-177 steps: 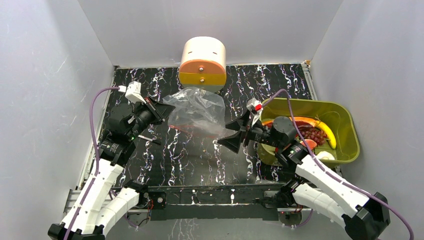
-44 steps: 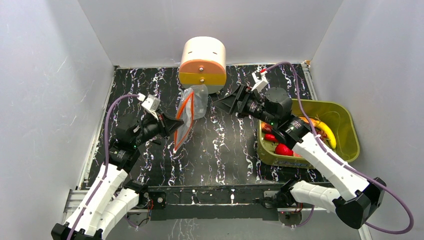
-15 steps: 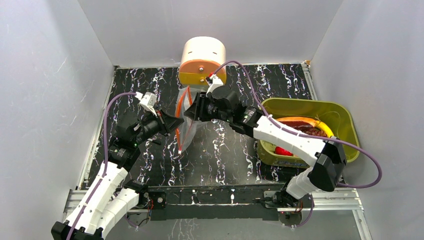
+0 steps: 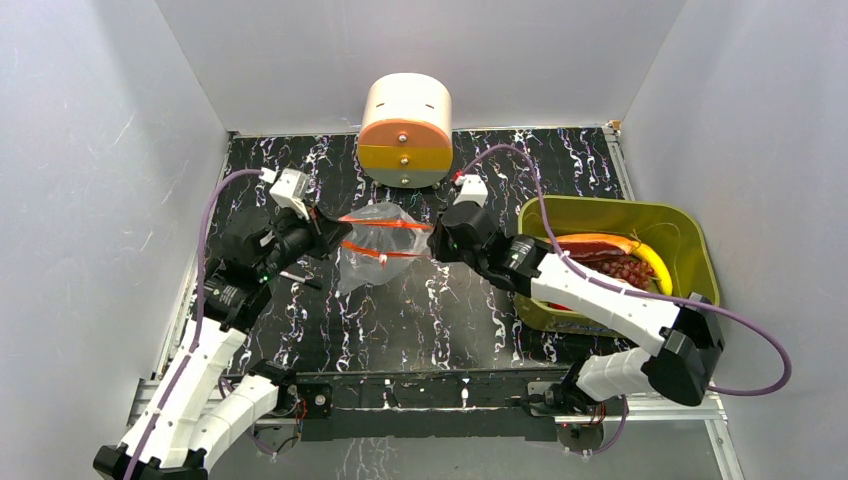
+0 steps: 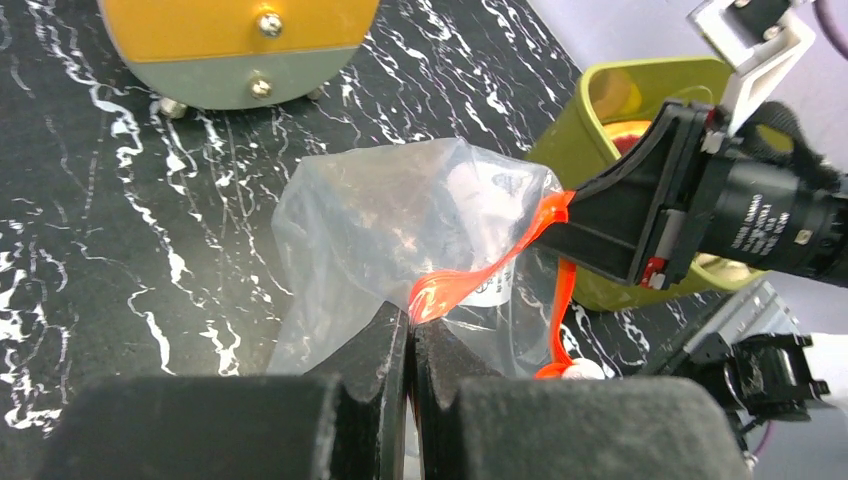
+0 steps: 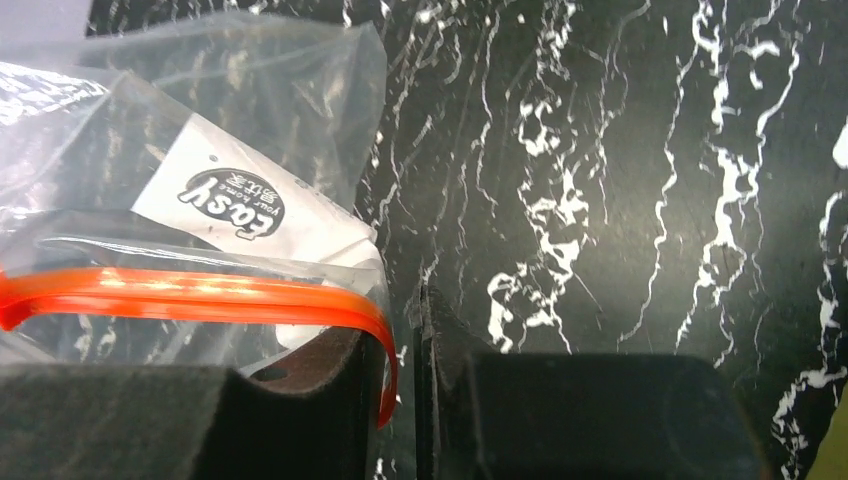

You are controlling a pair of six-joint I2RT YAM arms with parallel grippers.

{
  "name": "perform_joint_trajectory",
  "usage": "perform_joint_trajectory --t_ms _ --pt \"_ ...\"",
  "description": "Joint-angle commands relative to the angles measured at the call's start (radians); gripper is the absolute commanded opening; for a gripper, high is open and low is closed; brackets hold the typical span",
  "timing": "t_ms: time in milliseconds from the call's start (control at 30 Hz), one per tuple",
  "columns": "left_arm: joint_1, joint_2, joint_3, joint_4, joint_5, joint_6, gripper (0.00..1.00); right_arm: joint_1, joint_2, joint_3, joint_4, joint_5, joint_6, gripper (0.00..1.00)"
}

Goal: Place the food in the zip-top bag and seal the zipper
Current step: Open the zipper of the food storage bag.

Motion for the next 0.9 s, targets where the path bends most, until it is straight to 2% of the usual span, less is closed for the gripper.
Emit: perform_joint_trajectory --t_ms 0,67,200,333,633,667,733,767,867 --pt "0.001 0.021 0.017 0.007 0.077 0.005 0.00 -0.001 -0.048 -0.086 -0.006 0.060 0.059 0.13" --pt "0.002 0.021 -0.017 0.066 0.133 -0.017 0.00 -0.001 -0.065 -0.105 0.024 0.026 0.067 0.13" --pt "0.002 0.044 -0.040 0.083 0.148 -0.034 0.00 -0.001 -0.120 -0.072 0.056 -0.055 0.051 0.33" --pt "0.001 0.049 -0.068 0.100 0.164 -0.049 0.00 -0.001 -0.159 -0.066 0.073 -0.127 0.064 0.45" --pt "0.001 0.072 -0.099 0.112 0.173 -0.050 0.00 0.000 -0.267 -0.042 0.076 -0.189 0.090 0.52" --pt "0.001 0.075 -0.097 0.113 0.177 -0.054 0.00 -0.001 -0.279 -0.045 0.093 -0.210 0.093 0.48" --pt "0.002 0.078 -0.100 0.120 0.188 -0.065 0.00 -0.001 -0.297 -0.064 0.148 -0.250 0.104 0.29" --pt "0.001 0.077 -0.102 0.125 0.194 -0.071 0.00 -0.001 -0.299 -0.072 0.179 -0.271 0.111 0.24" --pt "0.001 0.074 -0.111 0.135 0.204 -0.083 0.00 0.000 -0.275 -0.065 0.221 -0.312 0.128 0.21"
